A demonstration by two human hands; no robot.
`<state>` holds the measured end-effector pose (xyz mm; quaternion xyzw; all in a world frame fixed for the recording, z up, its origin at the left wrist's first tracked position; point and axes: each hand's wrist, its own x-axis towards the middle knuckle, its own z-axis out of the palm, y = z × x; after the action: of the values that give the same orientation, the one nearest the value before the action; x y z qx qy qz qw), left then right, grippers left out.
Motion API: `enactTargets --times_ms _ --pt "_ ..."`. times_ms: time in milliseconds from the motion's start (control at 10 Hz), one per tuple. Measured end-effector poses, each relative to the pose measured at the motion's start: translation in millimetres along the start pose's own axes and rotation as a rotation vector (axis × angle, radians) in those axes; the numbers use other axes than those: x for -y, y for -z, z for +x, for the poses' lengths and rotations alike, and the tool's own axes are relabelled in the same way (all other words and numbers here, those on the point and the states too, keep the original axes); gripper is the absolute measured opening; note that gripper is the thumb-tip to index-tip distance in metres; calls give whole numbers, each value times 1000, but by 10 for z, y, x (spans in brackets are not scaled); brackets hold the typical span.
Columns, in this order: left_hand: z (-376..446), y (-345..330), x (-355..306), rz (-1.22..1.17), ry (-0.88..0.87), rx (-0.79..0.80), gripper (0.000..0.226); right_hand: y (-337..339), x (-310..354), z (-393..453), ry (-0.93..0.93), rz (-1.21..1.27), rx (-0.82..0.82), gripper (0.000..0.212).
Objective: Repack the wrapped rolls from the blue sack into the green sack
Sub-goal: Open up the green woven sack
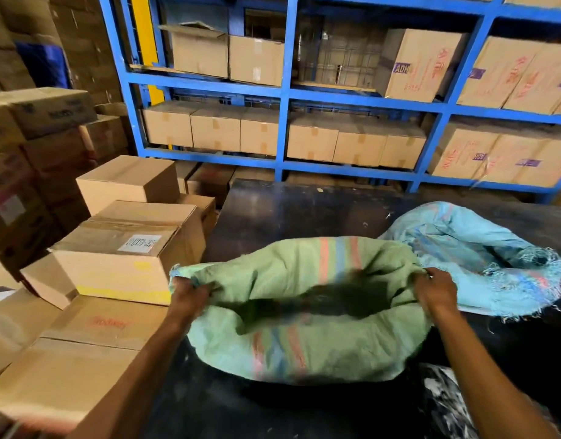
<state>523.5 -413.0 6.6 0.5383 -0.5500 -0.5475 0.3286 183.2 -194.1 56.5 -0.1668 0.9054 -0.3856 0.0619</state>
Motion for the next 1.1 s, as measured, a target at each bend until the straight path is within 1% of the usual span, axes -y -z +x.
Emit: enactTargets --times_ms 100,200,300,400,500,600,700,800,900,1000,1100 --pt "41 -196 -15 -337 165 44 18 -160 123 -39 -66 139 -58 30" --pt "66 -192 -48 -496 326 169 30 -201 201 -33 -122 169 33 34" --pt "322 202 68 -557 341 274 37 60 123 38 -227 398 238 32" --pt "477 618 -8 -707 371 275 27 427 -189 272 -415 741 463 68" --pt "321 622 -172 -582 191 338 28 429 -404 405 -396 882 569 77" --pt "170 437 -110 -143 -22 285 44 326 -426 425 -252 720 496 60" --pt "238 360 217 289 -69 160 76 235 -462 402 -115 181 522 94" --pt "355 179 502 606 -69 34 92 31 -530 311 -42 -203 364 90" --pt "391 -56 554 788 -69 -31 76 -234 -525 126 32 -277 199 53" --pt "410 -232 458 779 25 -50 88 -491 -522 -57 -83 -223 100 60" --pt "498 -280 547 589 60 -32 61 -639 -507 -215 -173 -134 60 54"
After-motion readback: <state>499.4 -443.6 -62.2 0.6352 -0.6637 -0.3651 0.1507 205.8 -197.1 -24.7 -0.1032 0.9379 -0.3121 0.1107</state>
